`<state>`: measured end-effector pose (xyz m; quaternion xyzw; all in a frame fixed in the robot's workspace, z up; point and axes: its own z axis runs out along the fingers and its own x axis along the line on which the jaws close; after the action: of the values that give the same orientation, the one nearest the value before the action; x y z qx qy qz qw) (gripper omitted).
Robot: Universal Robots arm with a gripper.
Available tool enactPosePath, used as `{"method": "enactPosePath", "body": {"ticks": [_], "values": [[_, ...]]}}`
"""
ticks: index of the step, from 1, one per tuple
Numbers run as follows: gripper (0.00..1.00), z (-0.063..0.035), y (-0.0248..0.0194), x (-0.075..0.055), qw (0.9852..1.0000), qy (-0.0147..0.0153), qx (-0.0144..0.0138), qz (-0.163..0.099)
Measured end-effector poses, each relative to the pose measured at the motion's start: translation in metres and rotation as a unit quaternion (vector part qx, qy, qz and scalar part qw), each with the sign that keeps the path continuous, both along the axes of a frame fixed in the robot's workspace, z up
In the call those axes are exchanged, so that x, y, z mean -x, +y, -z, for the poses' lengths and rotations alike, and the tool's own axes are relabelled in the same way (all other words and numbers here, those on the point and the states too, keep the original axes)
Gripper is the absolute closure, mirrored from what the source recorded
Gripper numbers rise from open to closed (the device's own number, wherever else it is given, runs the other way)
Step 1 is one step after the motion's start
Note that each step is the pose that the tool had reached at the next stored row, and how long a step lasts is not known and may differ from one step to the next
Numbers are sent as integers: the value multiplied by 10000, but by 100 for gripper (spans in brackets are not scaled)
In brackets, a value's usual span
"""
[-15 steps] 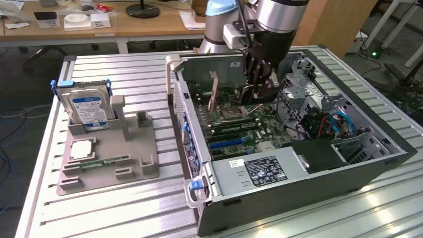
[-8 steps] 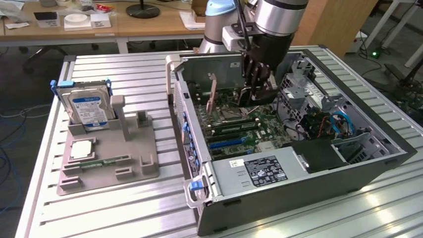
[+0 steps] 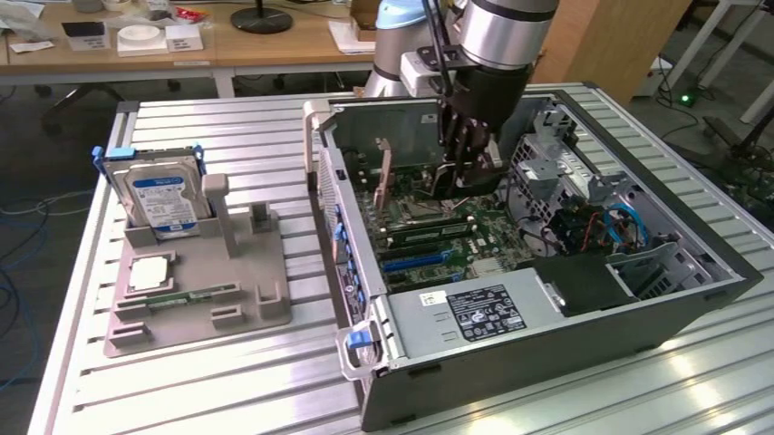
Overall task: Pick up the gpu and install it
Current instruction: 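Insert the gpu into the slot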
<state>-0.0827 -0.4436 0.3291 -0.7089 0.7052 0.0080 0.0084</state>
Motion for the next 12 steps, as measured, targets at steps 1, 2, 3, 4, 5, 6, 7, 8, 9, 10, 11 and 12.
{"method": "enactPosePath", "body": {"ticks": [1,2,3,4,5,6,7,8,9,10,11,12], "values": [[72,9,-3,1,10000,-1,5,0],[72,26,-3,1,10000,0,9,4],[72,43,-4,1,10000,0,10,24],[72,61,-4,1,10000,0,9,65],[72,79,-3,4,9999,0,9,106],[72,97,-3,7,9999,0,9,141],[72,115,-5,13,9999,0,9,167],[72,127,-9,18,9998,0,9,174],[72,142,-10,30,9998,0,10,175],[72,159,-10,59,9998,0,9,174],[72,173,-11,78,9998,-1,9,174],[72,183,-19,87,9998,0,11,175]]}}
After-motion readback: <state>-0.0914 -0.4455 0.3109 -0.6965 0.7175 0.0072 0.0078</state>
